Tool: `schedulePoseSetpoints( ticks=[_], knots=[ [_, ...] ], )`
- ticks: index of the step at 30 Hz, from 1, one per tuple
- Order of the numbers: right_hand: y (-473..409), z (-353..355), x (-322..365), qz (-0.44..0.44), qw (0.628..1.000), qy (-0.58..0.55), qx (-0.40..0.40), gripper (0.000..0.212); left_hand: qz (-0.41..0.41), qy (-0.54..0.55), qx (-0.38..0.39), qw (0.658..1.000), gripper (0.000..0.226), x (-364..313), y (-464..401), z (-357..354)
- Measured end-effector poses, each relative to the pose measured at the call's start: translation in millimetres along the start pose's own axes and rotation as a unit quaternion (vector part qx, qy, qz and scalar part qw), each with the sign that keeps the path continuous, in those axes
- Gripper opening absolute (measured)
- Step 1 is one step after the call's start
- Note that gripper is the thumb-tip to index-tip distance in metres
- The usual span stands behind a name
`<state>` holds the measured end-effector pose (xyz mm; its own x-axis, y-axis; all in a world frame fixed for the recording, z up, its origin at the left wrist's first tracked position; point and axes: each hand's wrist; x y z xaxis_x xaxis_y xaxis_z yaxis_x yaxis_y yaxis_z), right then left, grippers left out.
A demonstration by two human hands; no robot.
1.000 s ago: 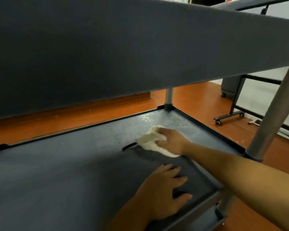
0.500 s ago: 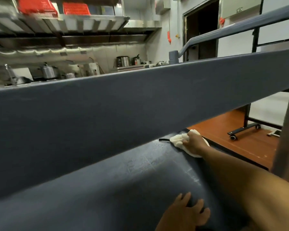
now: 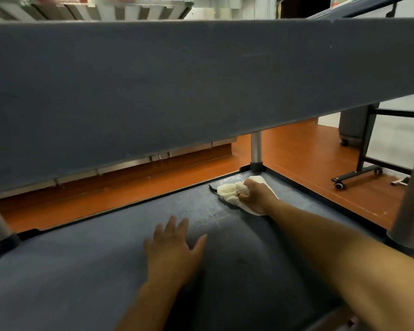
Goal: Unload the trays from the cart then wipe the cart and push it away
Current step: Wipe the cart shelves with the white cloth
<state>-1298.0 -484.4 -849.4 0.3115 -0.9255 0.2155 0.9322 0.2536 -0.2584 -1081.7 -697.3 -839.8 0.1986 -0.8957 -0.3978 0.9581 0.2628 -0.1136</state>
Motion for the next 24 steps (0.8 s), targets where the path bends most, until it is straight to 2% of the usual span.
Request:
schedulePoseSetpoints(
  ticks=[4,9,16,19,22,24],
  knots=[
    [7,-5,4,0.006,0.999,-0.037,0.007,0.024,0.086,-0.021,0.079,0.993,0.090,25,-1,-7],
    [-1,-12,-7,-0.036,0.999,-0.013,-0.018,0.020,0.072,-0.070,0.118,0.988,0.088,26,6,-11],
    [-47,-1,-8,-0.152,0.988,0.001,-0.020,0.053,0.071,-0.068,0.135,0.986,0.090,15,5,-10],
    [-58,-12,8,-0.092,0.995,-0.025,0.027,0.062,0.067,-0.069,0.132,0.987,0.091,21,3,-11],
    [-30,-7,81,0.013,0.995,-0.065,0.069,0.039,0.057,-0.064,0.128,0.988,0.090,22,0,-12],
    [-12,-12,145,0.113,0.987,-0.054,0.100,0.032,0.046,-0.054,0.119,0.990,0.088,22,0,-16]
  ],
)
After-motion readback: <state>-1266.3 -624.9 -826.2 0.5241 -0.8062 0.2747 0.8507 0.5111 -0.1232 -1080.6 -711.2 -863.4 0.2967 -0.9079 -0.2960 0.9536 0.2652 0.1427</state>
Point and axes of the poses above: each hand's wrist, its own y-axis away from the middle knuckle, its own z-axis out of the back of the hand, x = y × z, and after that the axes turned 10 degrees about y, right-handed
